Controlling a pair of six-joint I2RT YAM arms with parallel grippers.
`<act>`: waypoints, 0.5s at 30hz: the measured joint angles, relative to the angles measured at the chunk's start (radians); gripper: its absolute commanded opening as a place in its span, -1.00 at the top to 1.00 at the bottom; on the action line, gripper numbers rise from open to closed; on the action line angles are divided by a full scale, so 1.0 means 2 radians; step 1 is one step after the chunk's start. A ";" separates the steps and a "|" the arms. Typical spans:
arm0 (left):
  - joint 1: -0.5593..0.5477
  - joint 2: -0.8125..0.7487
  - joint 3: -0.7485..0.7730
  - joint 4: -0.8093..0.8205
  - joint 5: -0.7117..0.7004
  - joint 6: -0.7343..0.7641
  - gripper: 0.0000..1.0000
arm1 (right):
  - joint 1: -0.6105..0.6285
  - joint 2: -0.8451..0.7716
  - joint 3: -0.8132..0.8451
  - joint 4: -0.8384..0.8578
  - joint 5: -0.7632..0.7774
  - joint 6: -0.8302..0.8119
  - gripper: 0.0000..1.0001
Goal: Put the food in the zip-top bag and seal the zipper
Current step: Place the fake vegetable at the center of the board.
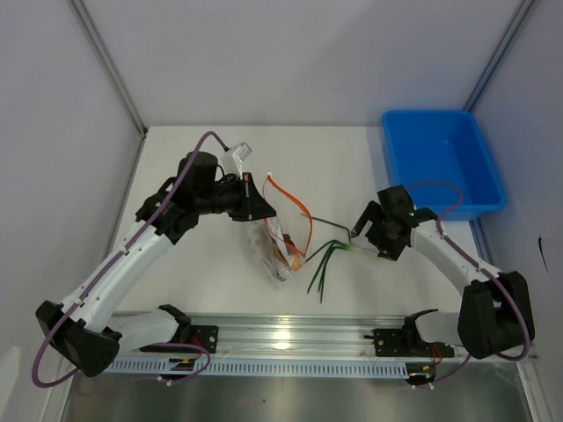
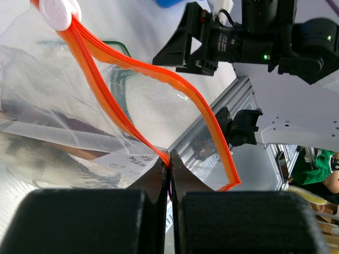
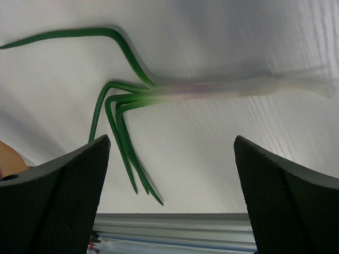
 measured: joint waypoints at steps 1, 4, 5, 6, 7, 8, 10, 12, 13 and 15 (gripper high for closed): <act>0.000 0.000 0.000 0.000 0.000 0.000 0.99 | -0.013 -0.017 -0.020 0.007 -0.005 0.019 -0.99; 0.000 0.000 -0.001 0.000 0.000 0.000 0.99 | -0.029 -0.059 -0.051 0.014 -0.006 0.068 -0.99; 0.000 0.000 -0.001 0.000 0.000 0.000 0.99 | -0.032 -0.068 -0.053 0.018 -0.006 0.083 -0.99; 0.000 0.000 -0.002 0.000 0.000 0.000 0.99 | -0.035 -0.072 -0.053 0.022 -0.006 0.099 -0.99; 0.000 0.000 -0.003 0.000 0.000 0.000 0.99 | -0.038 -0.074 -0.053 0.026 -0.005 0.114 -0.99; 0.000 0.000 -0.004 0.001 0.000 0.000 0.99 | -0.039 -0.074 -0.053 0.029 -0.002 0.130 -0.99; 0.000 0.000 -0.005 0.000 0.000 0.000 0.99 | -0.041 -0.070 -0.054 0.028 0.005 0.160 -0.70; 0.000 0.000 -0.006 0.000 0.000 0.000 0.99 | -0.041 -0.069 -0.061 0.025 0.014 0.192 -0.51; 0.000 0.000 -0.006 0.000 0.000 0.000 0.99 | -0.042 -0.069 -0.067 0.024 0.019 0.206 -0.43; 0.000 0.000 -0.006 0.000 0.000 0.000 0.99 | -0.042 -0.076 -0.088 0.031 0.029 0.235 -0.39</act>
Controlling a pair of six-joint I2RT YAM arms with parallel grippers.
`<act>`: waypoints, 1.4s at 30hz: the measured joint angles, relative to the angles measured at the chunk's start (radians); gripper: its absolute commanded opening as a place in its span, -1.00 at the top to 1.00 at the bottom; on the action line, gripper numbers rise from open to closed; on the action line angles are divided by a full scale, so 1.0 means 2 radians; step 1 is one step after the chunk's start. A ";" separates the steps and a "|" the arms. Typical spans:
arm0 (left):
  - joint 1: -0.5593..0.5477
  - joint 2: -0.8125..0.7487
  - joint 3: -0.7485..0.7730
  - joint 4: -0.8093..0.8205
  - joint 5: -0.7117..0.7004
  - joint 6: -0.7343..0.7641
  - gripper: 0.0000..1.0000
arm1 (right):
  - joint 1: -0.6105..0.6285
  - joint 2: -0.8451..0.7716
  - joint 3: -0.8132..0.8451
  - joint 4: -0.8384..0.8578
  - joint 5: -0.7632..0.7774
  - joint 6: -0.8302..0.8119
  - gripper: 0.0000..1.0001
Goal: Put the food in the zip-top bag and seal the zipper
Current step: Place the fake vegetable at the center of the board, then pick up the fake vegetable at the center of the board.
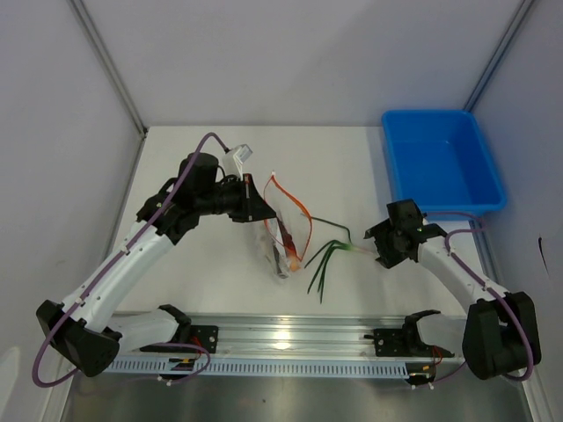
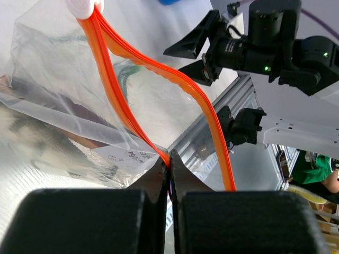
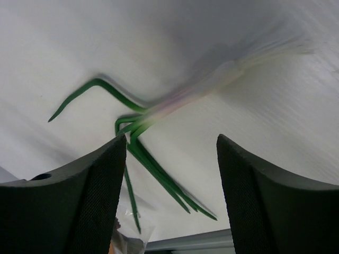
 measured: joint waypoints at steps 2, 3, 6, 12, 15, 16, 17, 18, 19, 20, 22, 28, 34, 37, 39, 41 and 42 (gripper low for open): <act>0.000 0.000 0.000 0.000 0.000 0.000 0.99 | -0.001 -0.011 -0.024 0.003 0.008 0.021 -0.38; 0.000 0.000 0.000 0.000 0.000 0.000 0.99 | -0.003 -0.013 -0.033 0.003 0.011 0.030 -0.35; 0.000 0.000 0.000 0.000 0.000 0.000 0.99 | -0.010 -0.009 -0.038 0.003 0.018 0.049 -0.33; 0.000 0.001 0.000 0.000 0.002 0.000 0.99 | -0.016 0.020 -0.038 0.024 0.025 0.073 -0.33; 0.000 0.002 0.000 0.000 0.002 0.000 0.99 | -0.019 0.042 -0.038 0.035 0.024 0.085 -0.32; 0.000 0.003 0.000 0.000 0.002 0.000 0.99 | -0.020 0.050 -0.038 0.038 0.023 0.089 -0.32; 0.000 0.003 0.000 0.000 0.002 0.000 0.99 | -0.020 0.057 -0.038 0.041 0.023 0.094 -0.32; 0.000 0.003 0.000 0.000 0.002 0.000 0.99 | -0.020 0.063 -0.038 0.044 0.023 0.098 -0.31; 0.000 0.003 0.000 0.000 0.002 0.000 0.99 | -0.021 0.068 -0.037 0.045 0.023 0.103 -0.30; 0.000 0.003 0.000 0.000 0.002 0.000 0.99 | -0.021 0.072 -0.035 0.048 0.022 0.107 -0.29; 0.000 0.004 0.000 0.000 0.002 0.000 0.99 | -0.022 0.081 -0.030 0.053 0.022 0.111 -0.12; 0.000 0.004 0.000 0.000 0.002 0.000 0.99 | -0.024 0.119 -0.012 0.066 0.007 0.124 0.26; 0.000 0.004 0.000 0.000 0.000 0.004 0.99 | -0.025 0.141 0.003 0.062 -0.009 0.115 0.84; 0.000 0.004 0.000 0.000 0.000 0.004 0.99 | -0.025 0.142 0.003 0.054 -0.013 0.110 1.00; 0.000 0.003 -0.003 0.000 0.000 0.004 0.99 | -0.025 0.140 0.004 0.050 -0.013 0.105 1.00; 0.000 0.003 -0.006 0.000 0.000 0.004 0.99 | -0.025 0.136 0.004 0.045 -0.013 0.097 1.00; 0.000 0.003 -0.007 0.000 0.000 0.004 0.99 | -0.025 0.130 0.001 0.044 -0.013 0.091 1.00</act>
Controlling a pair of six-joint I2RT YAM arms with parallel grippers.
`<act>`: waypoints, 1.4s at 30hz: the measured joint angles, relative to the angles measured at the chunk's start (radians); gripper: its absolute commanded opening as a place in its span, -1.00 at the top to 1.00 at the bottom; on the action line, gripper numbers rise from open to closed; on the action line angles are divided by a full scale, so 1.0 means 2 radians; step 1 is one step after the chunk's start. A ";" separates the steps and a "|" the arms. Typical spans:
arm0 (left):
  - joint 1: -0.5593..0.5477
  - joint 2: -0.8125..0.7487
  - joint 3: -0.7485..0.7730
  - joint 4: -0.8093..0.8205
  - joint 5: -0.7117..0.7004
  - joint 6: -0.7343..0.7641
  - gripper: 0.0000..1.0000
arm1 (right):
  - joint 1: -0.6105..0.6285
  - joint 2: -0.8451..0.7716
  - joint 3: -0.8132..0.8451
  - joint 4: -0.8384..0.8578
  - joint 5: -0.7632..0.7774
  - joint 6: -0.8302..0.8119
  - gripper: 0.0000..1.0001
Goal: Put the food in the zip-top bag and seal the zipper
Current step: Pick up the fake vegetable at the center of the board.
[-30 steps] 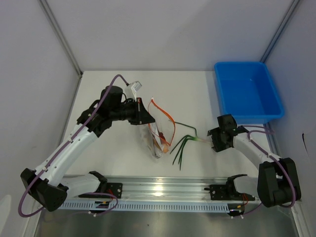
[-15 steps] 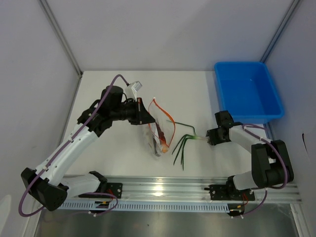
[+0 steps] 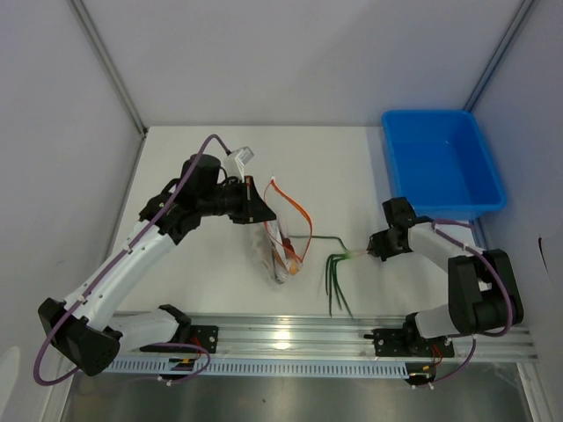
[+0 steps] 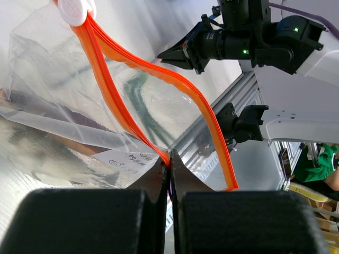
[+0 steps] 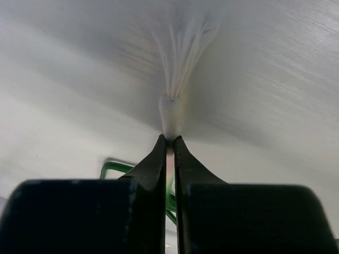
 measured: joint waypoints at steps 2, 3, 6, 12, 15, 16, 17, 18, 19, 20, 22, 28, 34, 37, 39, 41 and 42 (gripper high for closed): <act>0.000 0.000 -0.001 0.000 0.000 0.000 0.99 | 0.000 -0.013 -0.008 -0.002 0.001 -0.012 1.00; 0.000 0.000 -0.001 0.000 0.000 0.000 0.99 | 0.002 -0.024 -0.013 -0.006 0.004 -0.020 1.00; 0.000 0.000 -0.001 0.000 0.000 0.000 0.99 | 0.011 -0.075 -0.019 -0.019 0.020 -0.051 1.00; 0.000 0.000 -0.001 0.000 0.000 0.000 0.99 | 0.026 -0.202 -0.014 -0.016 0.048 -0.138 1.00; 0.000 0.001 -0.001 0.001 0.000 0.000 0.99 | 0.039 -0.237 0.010 -0.023 0.064 -0.187 1.00; 0.000 0.002 -0.001 0.002 0.000 0.000 0.99 | 0.045 -0.242 0.026 -0.027 0.071 -0.204 1.00; 0.000 0.003 -0.001 0.003 0.000 0.000 0.99 | 0.053 -0.243 0.043 -0.032 0.077 -0.219 1.00; 0.000 0.006 -0.001 0.005 0.000 0.000 0.99 | 0.059 -0.243 0.060 -0.036 0.083 -0.232 1.00; 0.000 0.010 -0.001 0.006 0.000 0.000 0.99 | 0.069 -0.242 0.082 -0.043 0.088 -0.250 1.00; 0.000 0.013 -0.001 0.006 0.000 0.000 0.99 | 0.078 -0.241 0.105 -0.048 0.093 -0.266 1.00; 0.000 0.023 -0.001 0.007 0.000 0.000 0.99 | 0.096 -0.232 0.162 -0.067 0.100 -0.302 1.00; 0.000 0.051 -0.001 0.008 -0.003 0.000 0.99 | 0.118 -0.181 0.305 -0.121 0.093 -0.393 1.00; 0.000 0.057 0.000 0.016 -0.007 0.000 0.99 | 0.141 -0.131 0.414 -0.188 0.077 -0.458 1.00; 0.000 0.060 0.000 0.017 -0.010 0.000 0.99 | 0.155 -0.120 0.440 -0.212 0.076 -0.475 1.00; 0.000 0.063 0.000 0.017 -0.010 0.000 0.99 | 0.160 -0.117 0.456 -0.229 0.072 -0.482 1.00; 0.000 0.066 0.001 0.019 -0.012 0.000 0.99 | 0.161 -0.114 0.479 -0.243 0.063 -0.485 1.00; 0.000 0.068 0.002 0.020 -0.012 0.000 0.99 | 0.161 -0.113 0.488 -0.246 0.059 -0.486 1.00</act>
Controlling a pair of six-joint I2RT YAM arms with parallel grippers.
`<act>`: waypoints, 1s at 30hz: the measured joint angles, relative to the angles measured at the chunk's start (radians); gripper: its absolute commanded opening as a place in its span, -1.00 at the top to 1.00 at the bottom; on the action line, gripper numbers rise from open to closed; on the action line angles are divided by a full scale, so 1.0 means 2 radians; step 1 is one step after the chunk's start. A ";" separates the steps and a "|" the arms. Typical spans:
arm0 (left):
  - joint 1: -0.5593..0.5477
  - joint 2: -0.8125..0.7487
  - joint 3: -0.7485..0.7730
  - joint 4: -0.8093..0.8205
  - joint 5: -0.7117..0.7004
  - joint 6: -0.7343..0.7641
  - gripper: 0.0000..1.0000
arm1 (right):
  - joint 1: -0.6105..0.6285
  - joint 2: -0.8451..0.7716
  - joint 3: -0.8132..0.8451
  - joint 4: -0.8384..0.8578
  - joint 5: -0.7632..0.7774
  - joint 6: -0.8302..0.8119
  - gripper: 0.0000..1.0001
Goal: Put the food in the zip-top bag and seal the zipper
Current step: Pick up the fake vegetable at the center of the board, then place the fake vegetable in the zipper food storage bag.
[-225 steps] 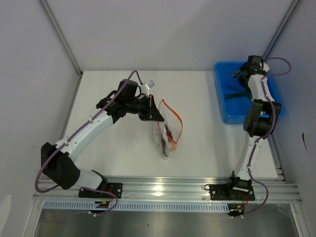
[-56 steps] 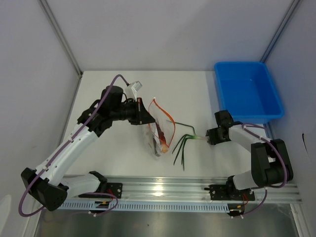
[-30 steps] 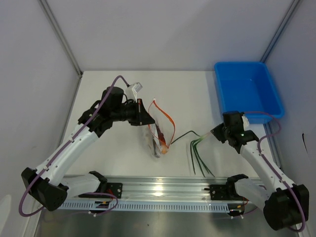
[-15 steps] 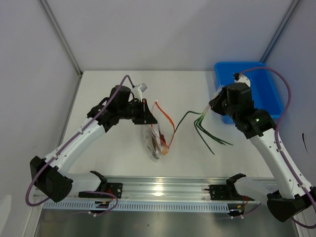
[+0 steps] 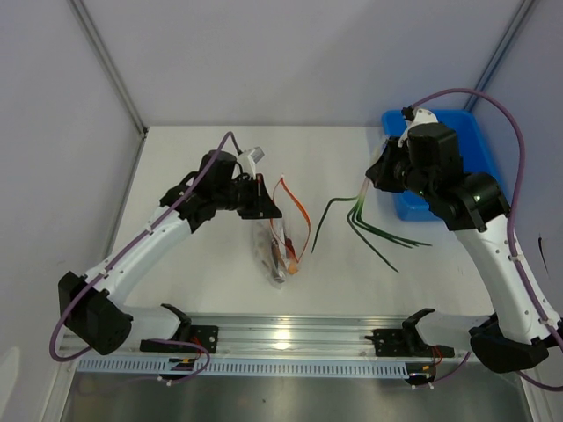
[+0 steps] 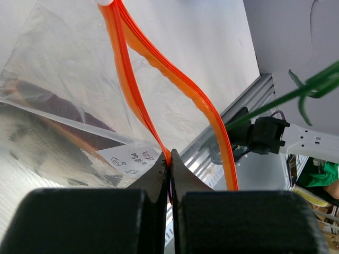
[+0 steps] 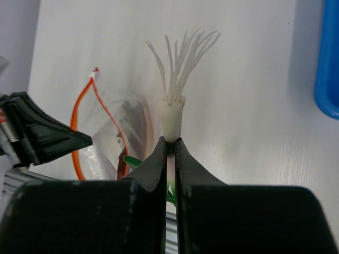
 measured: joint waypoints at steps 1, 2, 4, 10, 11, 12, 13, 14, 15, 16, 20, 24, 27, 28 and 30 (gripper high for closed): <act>0.000 0.001 0.000 0.001 0.000 0.000 0.99 | 0.000 0.001 0.013 -0.004 -0.005 0.000 1.00; 0.000 0.002 0.000 0.003 0.000 0.000 0.99 | 0.000 0.002 0.023 -0.006 -0.010 0.000 1.00; 0.000 0.005 0.001 0.004 -0.001 0.000 0.99 | 0.000 0.002 0.042 -0.009 -0.020 0.000 1.00; -0.001 0.007 0.001 0.008 -0.001 0.000 0.99 | 0.000 0.020 0.095 -0.021 -0.062 0.003 1.00; -0.001 0.007 0.001 0.008 -0.001 0.000 0.99 | 0.002 0.024 0.099 -0.021 -0.069 0.005 1.00; -0.001 0.007 0.001 0.008 -0.001 0.000 0.99 | 0.004 0.030 0.102 -0.022 -0.075 0.007 1.00; -0.002 0.007 0.001 0.009 -0.001 0.000 0.99 | 0.007 0.036 0.103 -0.022 -0.079 0.009 1.00; -0.002 0.007 0.001 0.010 -0.001 0.000 0.99 | 0.011 0.044 0.105 -0.024 -0.081 0.012 1.00; -0.002 0.007 0.001 0.010 -0.001 0.000 0.99 | 0.015 0.052 0.106 -0.024 -0.082 0.015 1.00; -0.002 0.007 0.001 0.010 -0.001 0.000 0.99 | 0.019 0.059 0.106 -0.025 -0.082 0.018 1.00; -0.004 0.007 0.001 0.010 -0.001 0.000 0.99 | 0.044 0.097 0.107 -0.028 -0.071 0.033 1.00; -0.007 0.007 0.001 0.011 -0.001 0.000 0.99 | 0.062 0.131 0.115 -0.037 -0.054 0.048 1.00; -0.009 0.007 0.001 0.010 -0.001 -0.001 0.99 | 0.076 0.154 0.128 -0.044 -0.032 0.061 1.00; -0.010 0.007 0.001 0.011 -0.001 -0.001 0.99 | 0.080 0.161 0.135 -0.047 -0.022 0.066 1.00; -0.011 0.007 0.001 0.011 -0.001 -0.001 0.99 | 0.090 0.174 0.147 -0.050 -0.002 0.074 1.00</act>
